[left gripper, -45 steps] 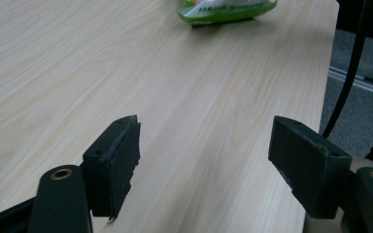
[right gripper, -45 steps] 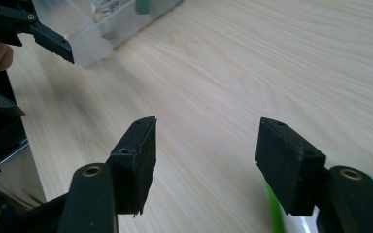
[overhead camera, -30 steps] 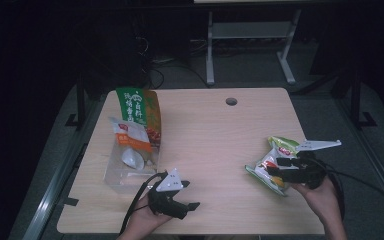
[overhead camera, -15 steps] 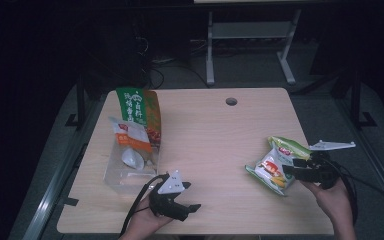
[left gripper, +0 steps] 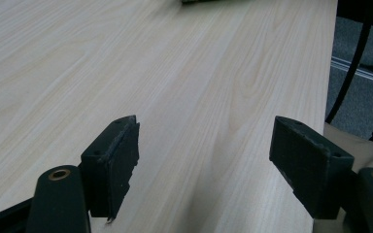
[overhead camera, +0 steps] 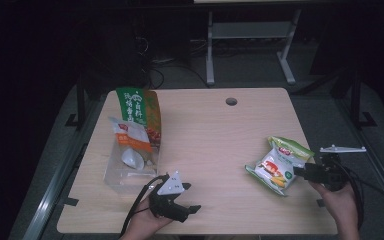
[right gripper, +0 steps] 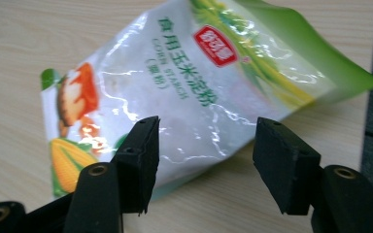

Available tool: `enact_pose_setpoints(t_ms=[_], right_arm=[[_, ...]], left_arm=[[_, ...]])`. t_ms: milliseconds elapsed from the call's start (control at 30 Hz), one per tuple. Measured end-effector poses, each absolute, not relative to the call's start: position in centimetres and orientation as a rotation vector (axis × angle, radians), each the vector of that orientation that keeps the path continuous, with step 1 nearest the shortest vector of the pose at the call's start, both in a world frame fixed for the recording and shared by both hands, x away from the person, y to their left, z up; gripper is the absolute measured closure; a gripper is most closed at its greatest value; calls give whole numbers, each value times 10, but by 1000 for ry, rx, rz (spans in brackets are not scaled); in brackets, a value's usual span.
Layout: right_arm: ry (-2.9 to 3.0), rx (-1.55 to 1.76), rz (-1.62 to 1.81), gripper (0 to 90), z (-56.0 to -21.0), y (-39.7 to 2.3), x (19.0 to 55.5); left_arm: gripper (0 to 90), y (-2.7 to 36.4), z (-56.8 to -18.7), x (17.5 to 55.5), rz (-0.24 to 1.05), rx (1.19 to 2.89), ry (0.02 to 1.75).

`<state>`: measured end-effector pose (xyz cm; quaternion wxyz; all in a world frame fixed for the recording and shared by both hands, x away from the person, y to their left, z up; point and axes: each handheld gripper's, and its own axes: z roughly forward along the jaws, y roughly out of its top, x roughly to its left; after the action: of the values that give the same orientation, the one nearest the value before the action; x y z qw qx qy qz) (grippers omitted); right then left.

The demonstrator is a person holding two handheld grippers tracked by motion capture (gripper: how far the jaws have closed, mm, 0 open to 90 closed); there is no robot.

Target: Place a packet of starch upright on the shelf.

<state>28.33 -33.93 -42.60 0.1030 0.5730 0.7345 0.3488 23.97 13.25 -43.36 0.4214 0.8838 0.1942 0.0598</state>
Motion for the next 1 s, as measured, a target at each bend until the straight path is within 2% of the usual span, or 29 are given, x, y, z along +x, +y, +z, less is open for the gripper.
enact_pose_setpoints(t_ms=[267, 433, 600, 700, 733, 833, 1000], right_arm=[[2138, 1781, 1037, 373, -440, -347, 287], [2085, 1849, 1135, 410, -450, -349, 290], [2052, 1900, 1219, 509, -454, -348, 293], [2065, 1898, 1279, 680, -457, -344, 295], [2078, 1874, 1266, 711, -457, -342, 295], [2120, 1805, 1180, 782, -452, -334, 297], [2151, 1777, 1173, 842, -448, -330, 295]], left_arm=[[257, 131, -434, 239, 151, 2212, 487], [257, 130, -435, 238, 147, 2220, 477], [257, 128, -436, 237, 139, 2221, 479], [257, 127, -438, 237, 131, 2220, 483], [257, 127, -438, 238, 130, 2222, 482], [257, 126, -439, 237, 126, 2226, 483], [257, 127, -439, 238, 128, 2223, 483]])
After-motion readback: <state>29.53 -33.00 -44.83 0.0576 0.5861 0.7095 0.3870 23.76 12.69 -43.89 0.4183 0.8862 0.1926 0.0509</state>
